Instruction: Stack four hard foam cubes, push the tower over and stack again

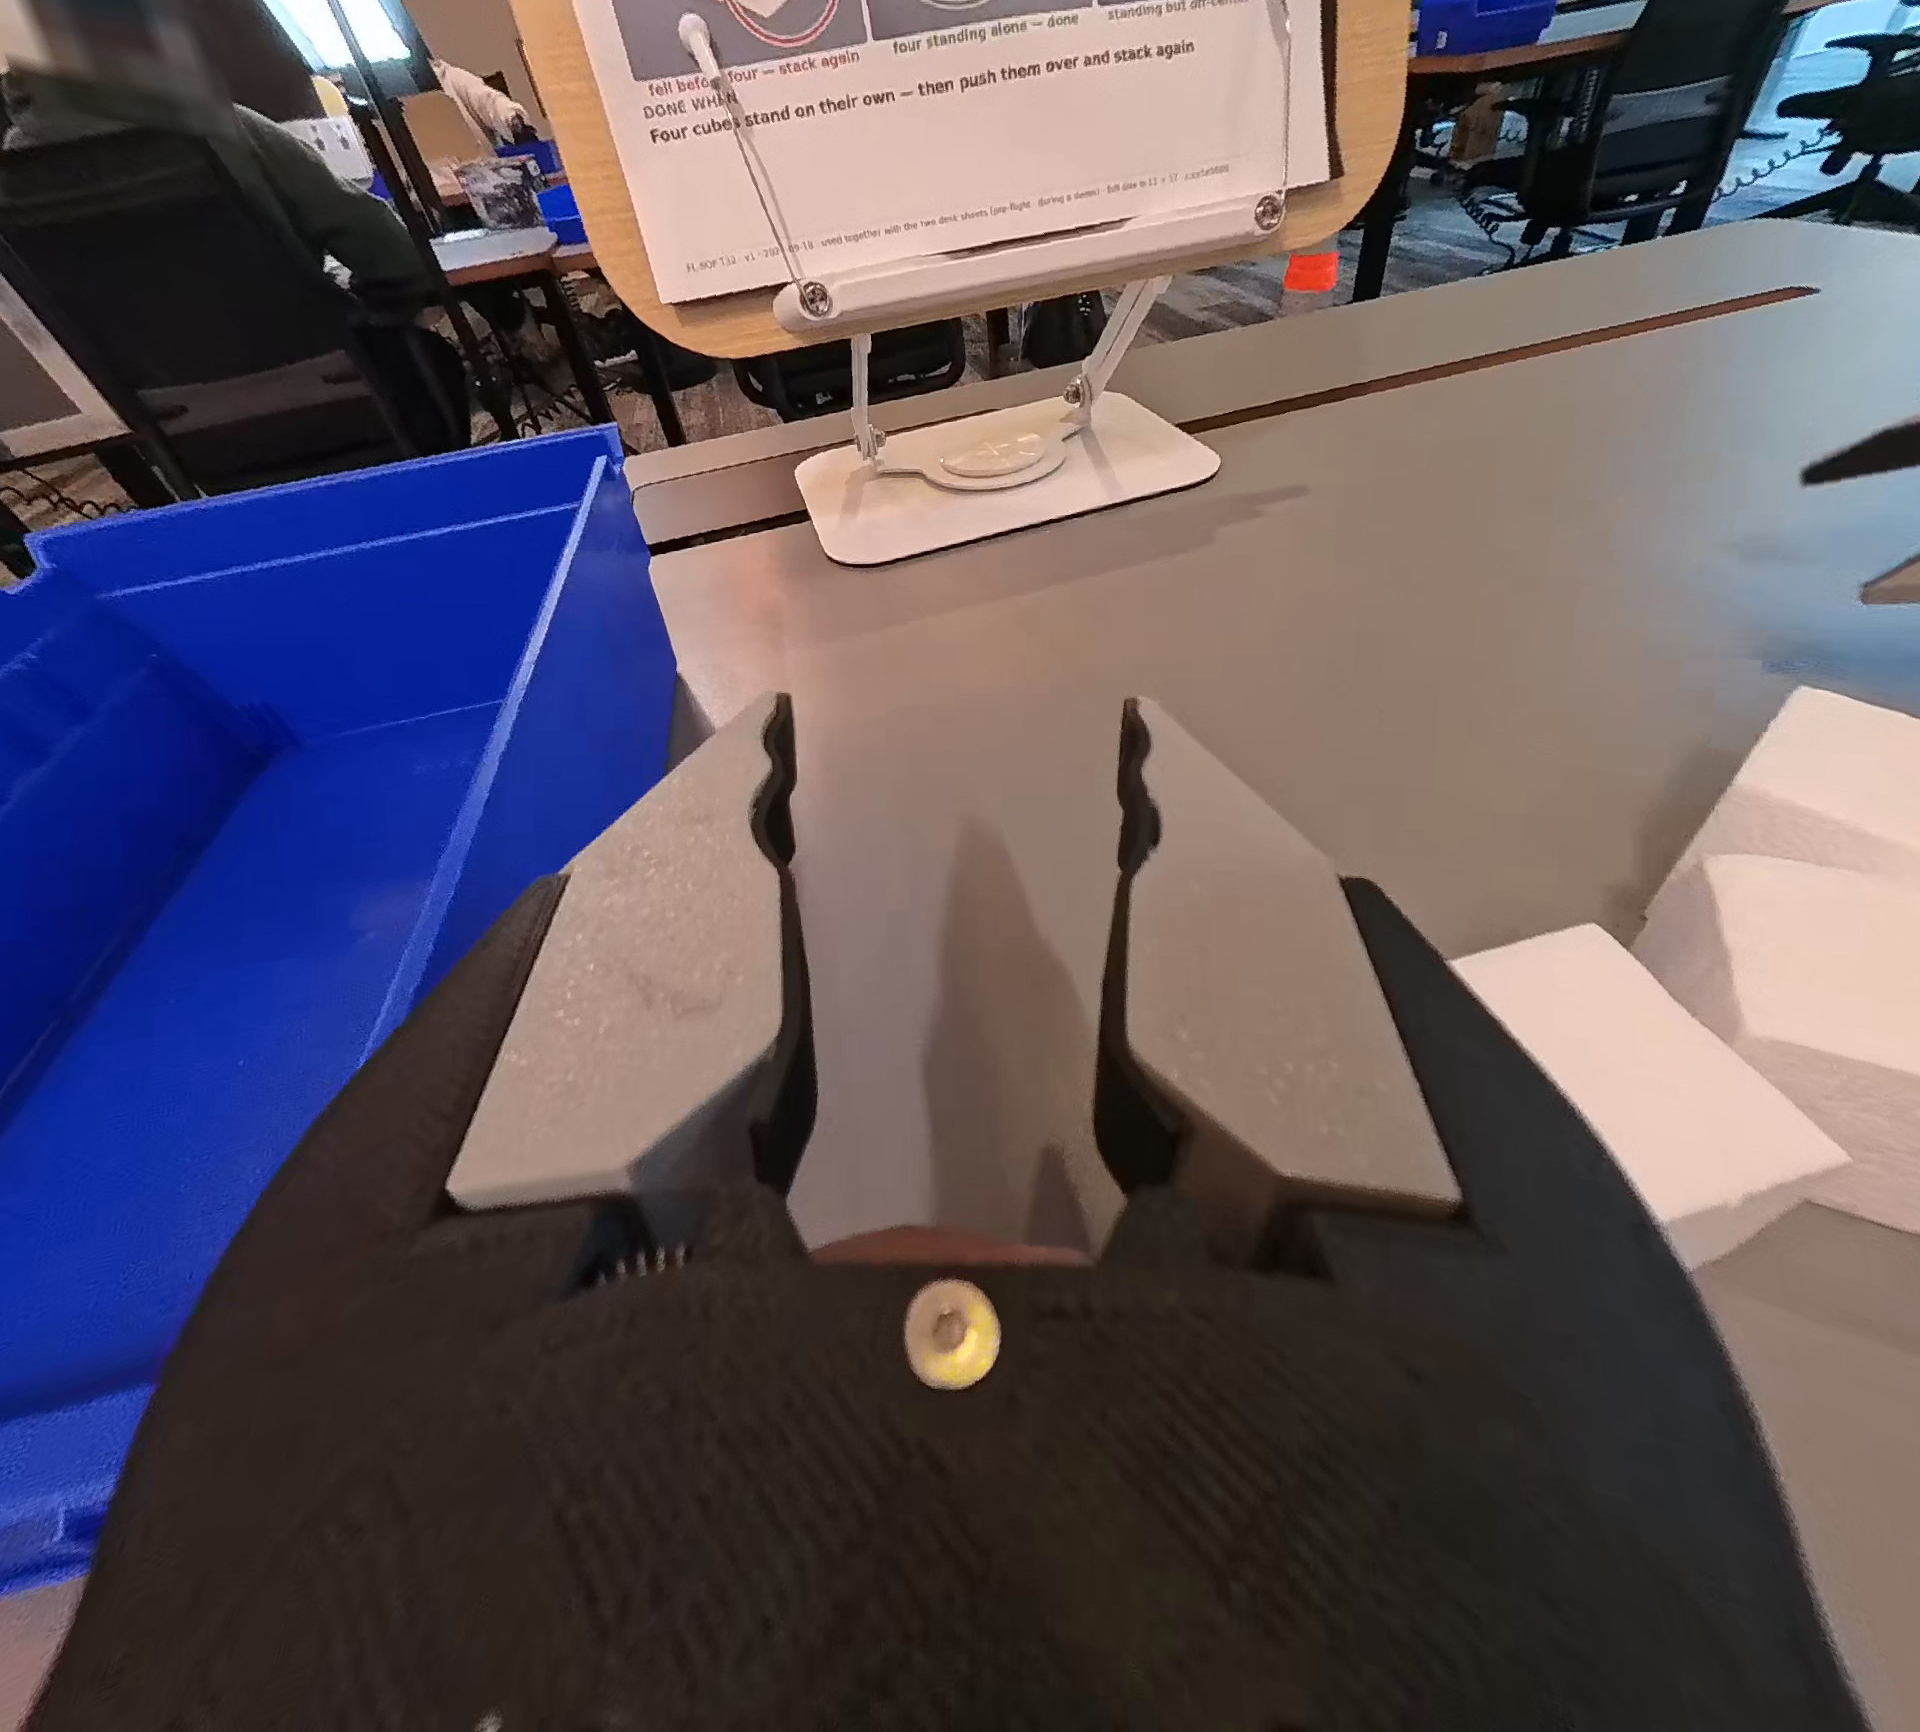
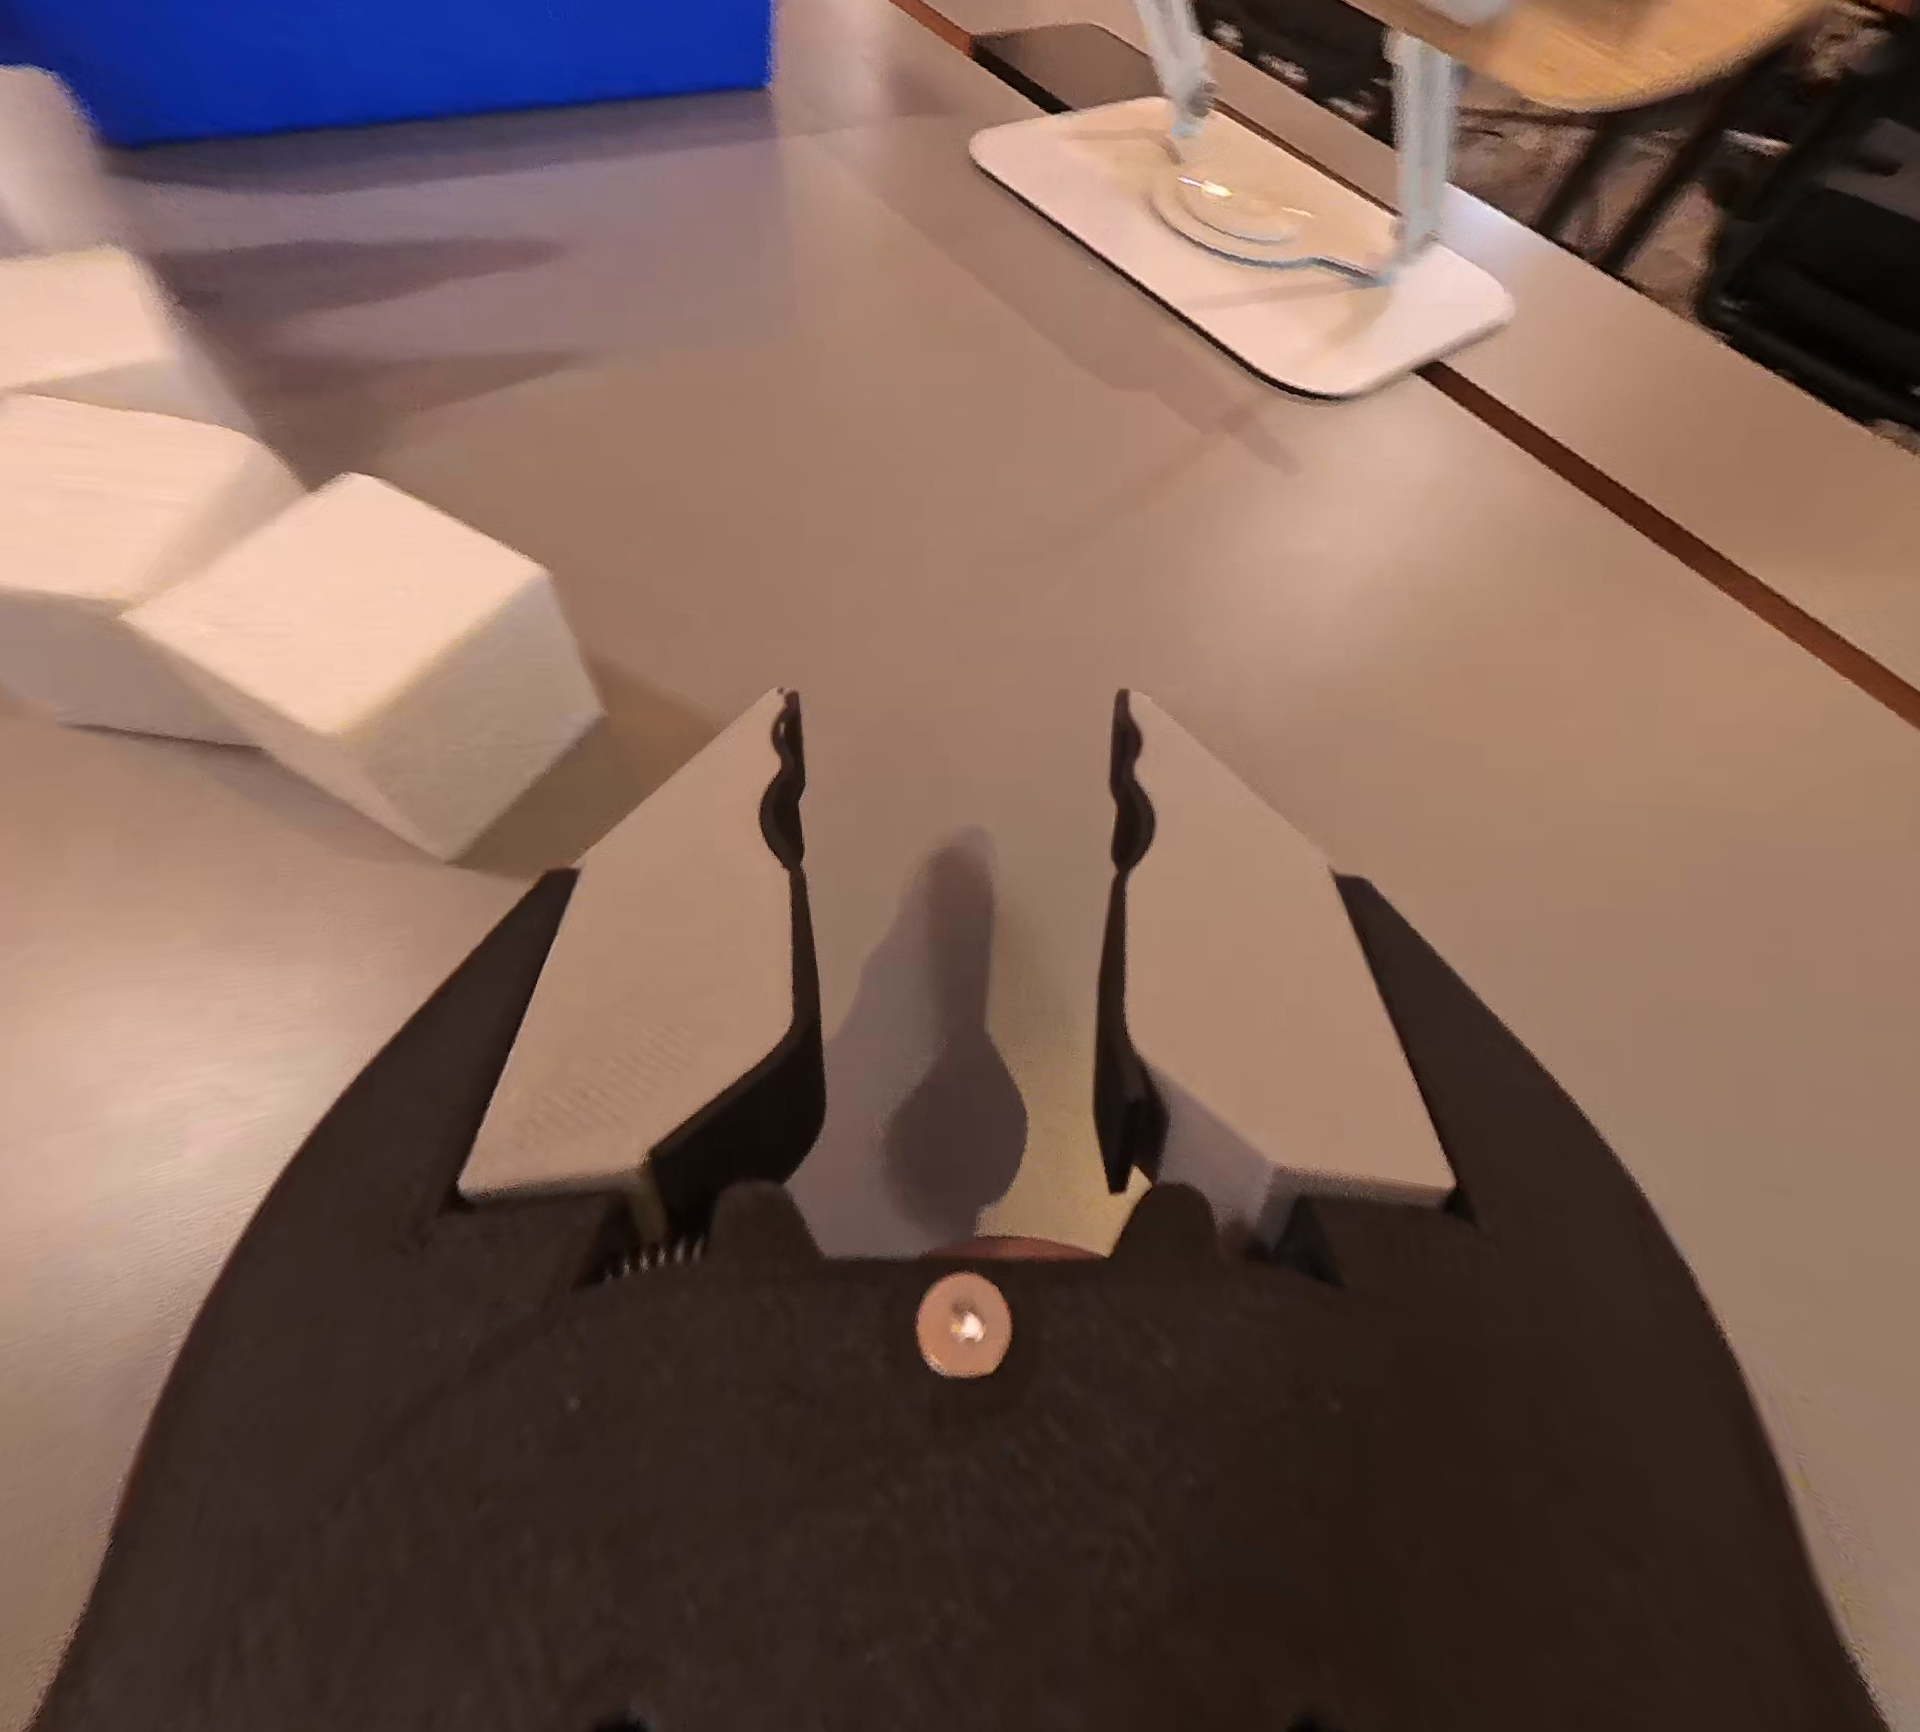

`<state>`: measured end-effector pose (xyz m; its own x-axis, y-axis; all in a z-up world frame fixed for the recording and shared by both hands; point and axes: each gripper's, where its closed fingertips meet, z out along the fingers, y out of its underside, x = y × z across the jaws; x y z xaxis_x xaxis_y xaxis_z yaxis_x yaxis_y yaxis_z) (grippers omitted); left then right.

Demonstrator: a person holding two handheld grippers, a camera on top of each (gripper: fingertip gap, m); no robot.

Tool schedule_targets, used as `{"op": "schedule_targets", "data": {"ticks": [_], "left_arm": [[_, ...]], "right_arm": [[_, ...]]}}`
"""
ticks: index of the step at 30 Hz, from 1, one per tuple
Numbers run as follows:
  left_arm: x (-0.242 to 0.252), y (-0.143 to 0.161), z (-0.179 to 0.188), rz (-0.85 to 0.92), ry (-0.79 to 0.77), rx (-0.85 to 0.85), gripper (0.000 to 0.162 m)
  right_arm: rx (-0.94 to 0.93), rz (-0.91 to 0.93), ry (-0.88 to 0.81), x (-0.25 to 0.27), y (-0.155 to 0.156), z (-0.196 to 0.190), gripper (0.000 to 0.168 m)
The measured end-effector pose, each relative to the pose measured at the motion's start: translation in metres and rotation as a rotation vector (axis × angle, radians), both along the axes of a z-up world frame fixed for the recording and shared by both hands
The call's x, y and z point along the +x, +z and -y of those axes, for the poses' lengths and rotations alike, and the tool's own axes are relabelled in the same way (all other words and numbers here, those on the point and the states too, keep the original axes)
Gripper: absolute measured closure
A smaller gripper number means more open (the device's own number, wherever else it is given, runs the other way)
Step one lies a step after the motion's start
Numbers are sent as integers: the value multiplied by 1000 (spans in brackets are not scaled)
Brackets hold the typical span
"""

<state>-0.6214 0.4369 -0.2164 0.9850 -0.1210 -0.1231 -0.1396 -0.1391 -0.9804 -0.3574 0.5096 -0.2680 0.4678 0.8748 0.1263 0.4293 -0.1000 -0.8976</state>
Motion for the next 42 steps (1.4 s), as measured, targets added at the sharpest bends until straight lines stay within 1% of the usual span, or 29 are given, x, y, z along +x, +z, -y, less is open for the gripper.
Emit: {"op": "schedule_targets", "data": {"ticks": [4,6,7,11,13,15,16,17,20,21,22,24,28,31,35,36,37,38,40,42], "left_arm": [[2,0,0,7,-11,-2,101],[2,0,0,4,-10,-1,101],[2,-1,0,4,-12,-3,101],[3,-2,0,2,-13,-10,101],[3,-1,0,3,-14,-7,101],[3,1,1,2,-15,0,101],[3,1,1,4,-16,1,101],[3,1,1,4,-17,2,101],[5,1,1,-2,-20,-1,101],[5,0,1,-6,-19,-1,101],[5,0,0,-7,-19,-3,101],[5,-1,0,-5,-19,-6,101],[4,-2,0,3,-20,-11,101],[5,-4,-1,-4,-19,-18,101],[9,-4,0,-6,-39,-15,102],[14,-4,1,12,-72,-23,106],[22,-4,4,35,-138,-35,114],[35,-3,9,59,-233,-53,117],[59,2,23,70,-409,-108,114],[78,5,37,51,-527,-187,102]], "right_arm": [[6,-34,234,-25,11,43,135],[17,-18,372,-35,12,71,159],[20,-8,438,-39,12,85,167],[44,62,664,-47,7,134,168],[53,118,741,-47,0,150,168],[49,171,775,-46,-9,157,168],[53,201,762,-48,-15,154,168],[77,234,708,-50,-20,144,168],[225,285,326,-57,-17,74,168],[234,297,255,-55,-16,61,166],[222,279,257,-56,-14,61,164],[203,203,300,-56,-5,70,166],[208,157,253,-41,6,62,165],[166,117,202,-34,10,52,166],[107,73,177,-31,10,45,165],[104,66,190,-31,11,47,164],[109,60,205,-30,11,48,164],[119,53,209,-29,12,48,164],[112,36,229,-29,13,50,164],[98,30,230,-28,15,49,163]]}}
